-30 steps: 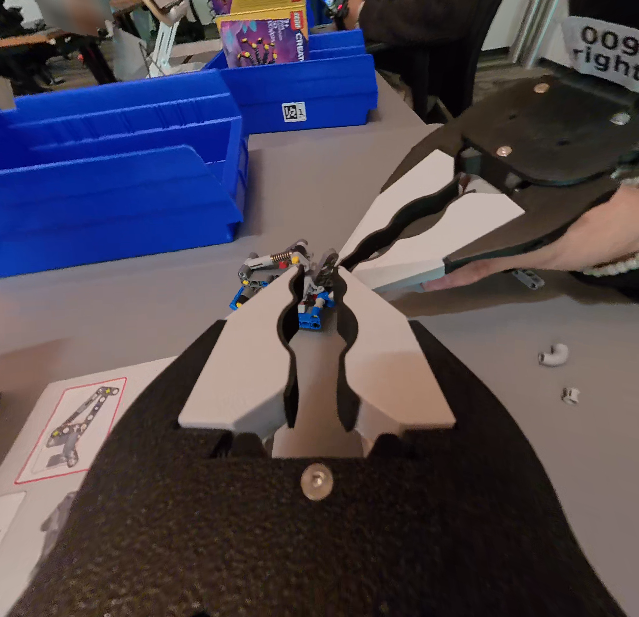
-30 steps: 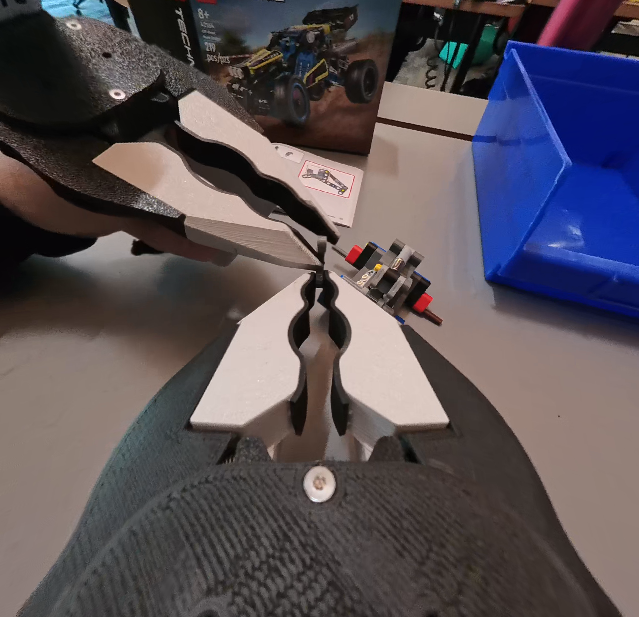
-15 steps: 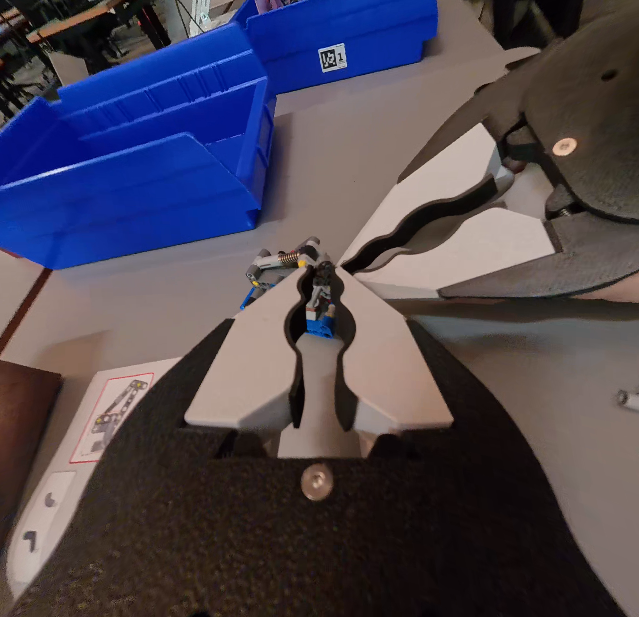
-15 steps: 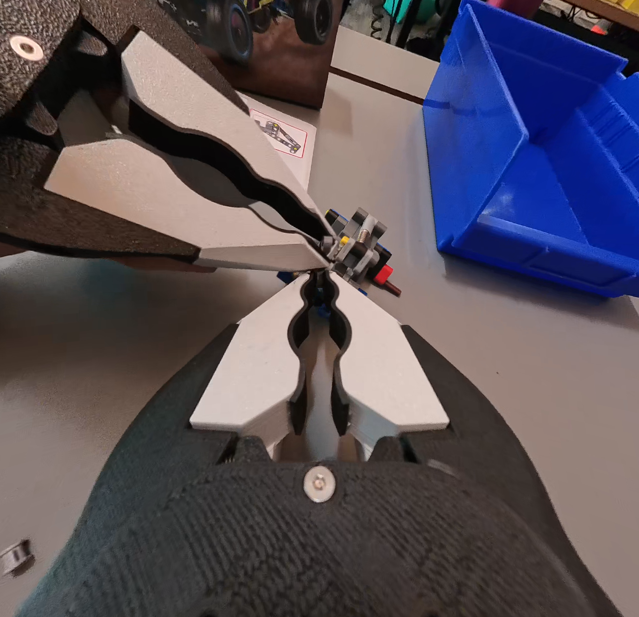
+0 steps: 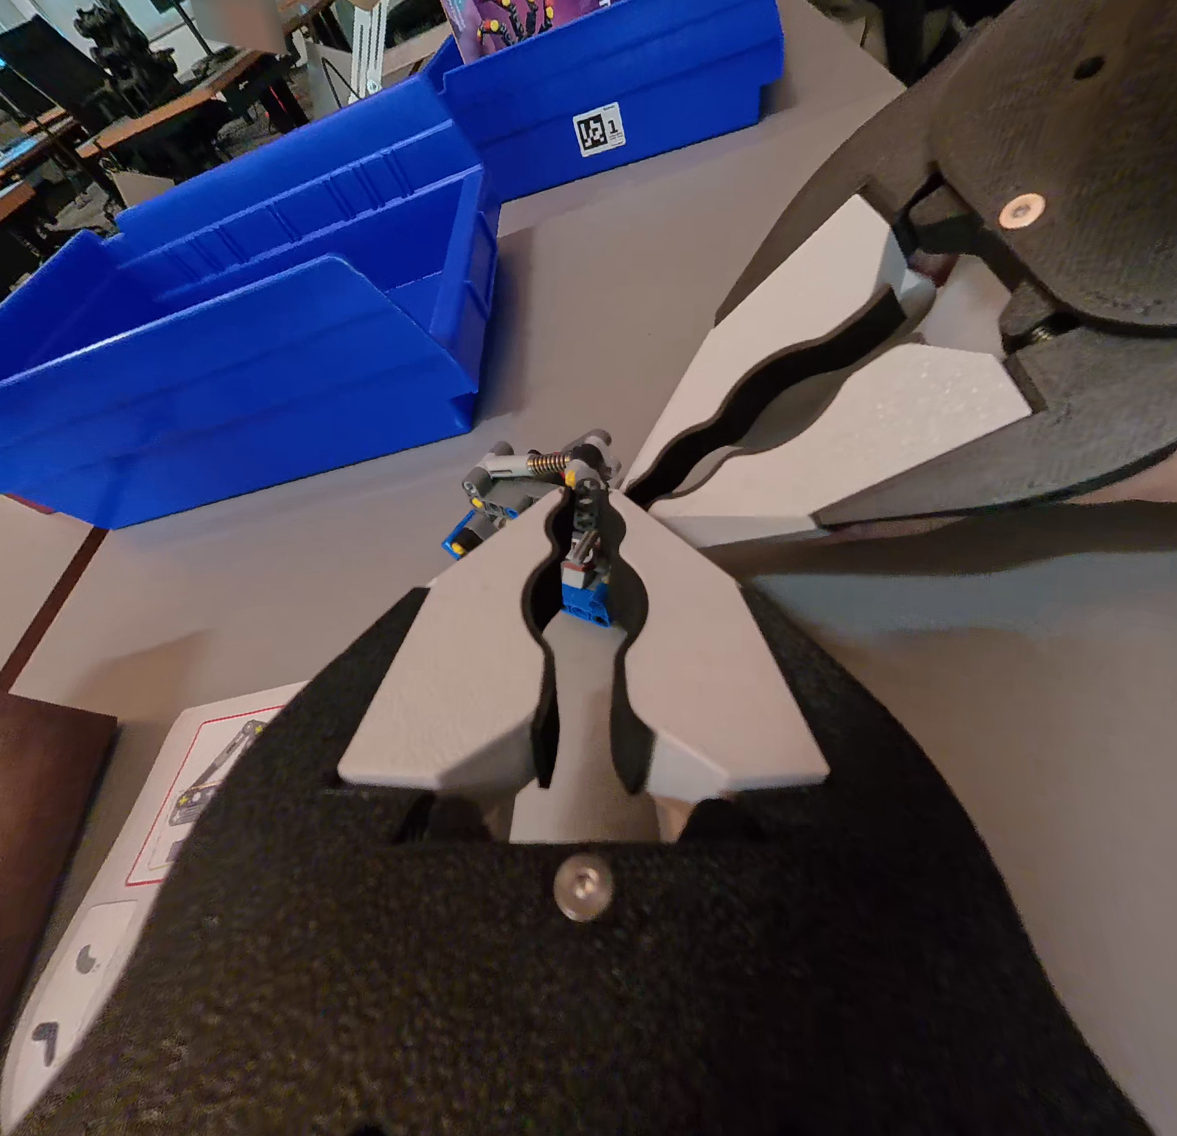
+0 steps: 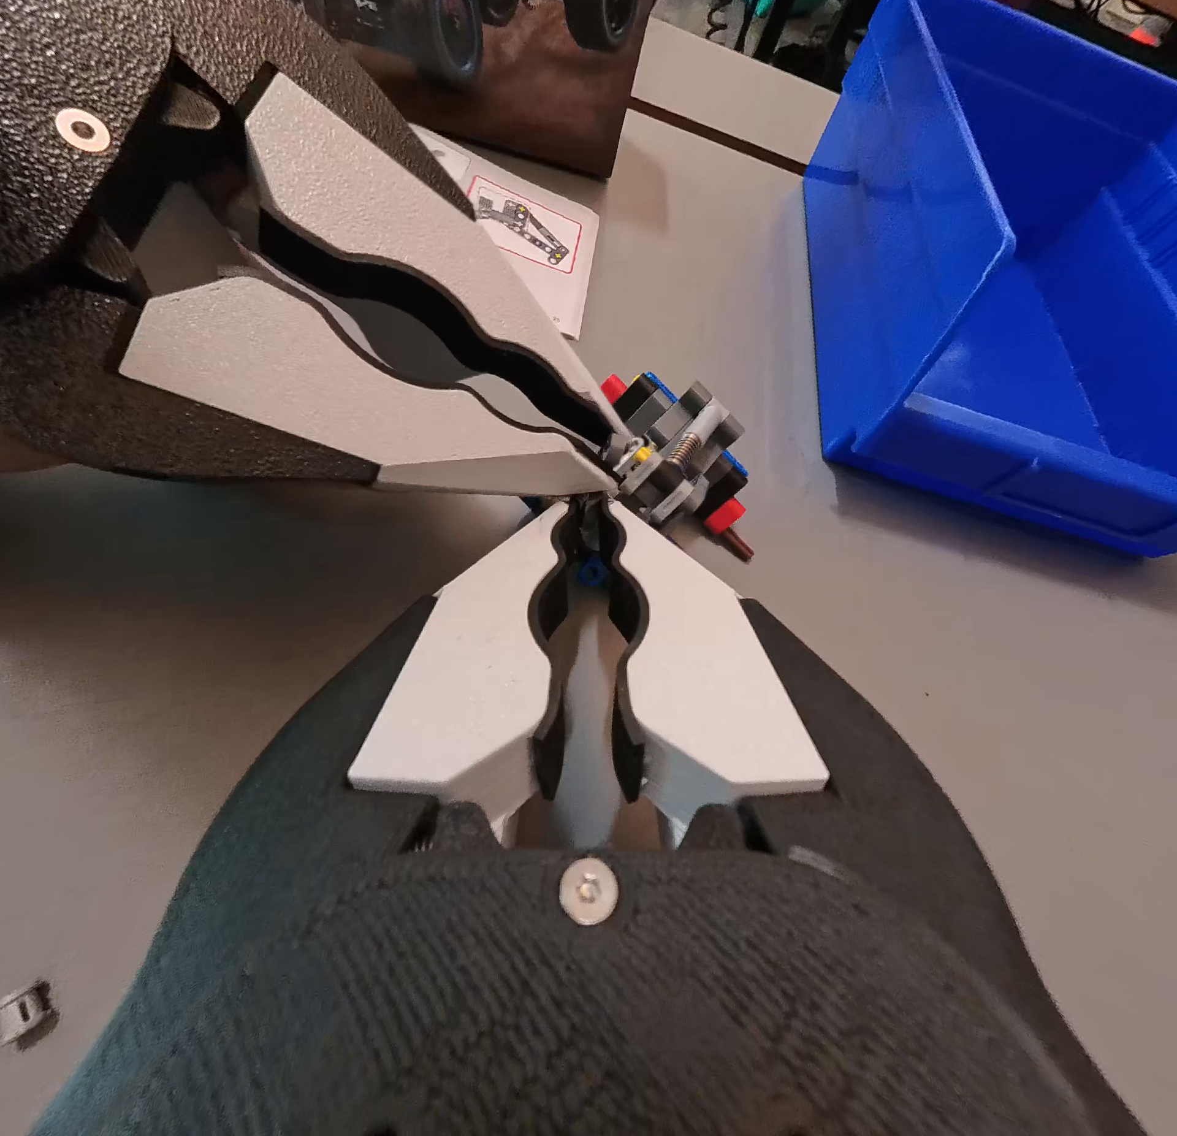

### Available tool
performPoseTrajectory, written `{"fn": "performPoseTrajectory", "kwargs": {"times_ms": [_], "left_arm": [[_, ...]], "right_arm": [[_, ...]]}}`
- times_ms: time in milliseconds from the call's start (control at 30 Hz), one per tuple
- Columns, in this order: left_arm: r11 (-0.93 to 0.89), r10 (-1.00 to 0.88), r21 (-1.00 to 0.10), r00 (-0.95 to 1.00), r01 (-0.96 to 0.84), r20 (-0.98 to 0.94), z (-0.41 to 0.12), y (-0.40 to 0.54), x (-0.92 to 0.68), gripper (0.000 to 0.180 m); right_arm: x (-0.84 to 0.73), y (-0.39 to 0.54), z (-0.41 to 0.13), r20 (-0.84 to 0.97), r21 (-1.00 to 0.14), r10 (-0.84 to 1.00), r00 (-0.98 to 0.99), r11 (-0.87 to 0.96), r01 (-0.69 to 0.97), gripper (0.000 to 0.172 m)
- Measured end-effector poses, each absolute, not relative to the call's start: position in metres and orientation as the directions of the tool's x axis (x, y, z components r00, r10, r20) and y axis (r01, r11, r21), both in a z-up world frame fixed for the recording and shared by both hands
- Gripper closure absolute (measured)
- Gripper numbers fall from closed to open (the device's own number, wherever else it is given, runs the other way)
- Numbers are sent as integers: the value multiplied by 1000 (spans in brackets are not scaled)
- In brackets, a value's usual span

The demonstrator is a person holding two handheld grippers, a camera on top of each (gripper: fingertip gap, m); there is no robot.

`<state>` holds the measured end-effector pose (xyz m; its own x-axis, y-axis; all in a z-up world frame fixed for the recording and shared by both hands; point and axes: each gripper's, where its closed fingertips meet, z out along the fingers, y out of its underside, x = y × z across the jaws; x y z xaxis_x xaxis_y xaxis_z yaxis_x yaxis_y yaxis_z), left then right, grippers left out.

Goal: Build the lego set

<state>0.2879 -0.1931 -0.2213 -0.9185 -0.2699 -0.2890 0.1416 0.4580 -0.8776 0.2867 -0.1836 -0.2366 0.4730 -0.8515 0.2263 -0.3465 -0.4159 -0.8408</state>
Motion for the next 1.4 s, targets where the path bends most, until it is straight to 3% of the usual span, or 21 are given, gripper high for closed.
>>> {"fn": "performPoseTrajectory", "kwargs": {"times_ms": [567, 1167, 1400], "left_arm": [[467, -273, -870, -910, 158, -312, -222, -191, 291, 177], [471, -267, -870, -918, 142, -294, -224, -191, 291, 177], [470, -269, -872, -919, 135, -287, -224, -191, 291, 177]], "right_arm": [[285, -185, -237, 246, -836, -819, 519, -450, -315, 163], [279, -184, -240, 221, -831, -760, 611, -475, -290, 170], [270, -191, -243, 174, -815, -698, 695, -498, -296, 160]]}}
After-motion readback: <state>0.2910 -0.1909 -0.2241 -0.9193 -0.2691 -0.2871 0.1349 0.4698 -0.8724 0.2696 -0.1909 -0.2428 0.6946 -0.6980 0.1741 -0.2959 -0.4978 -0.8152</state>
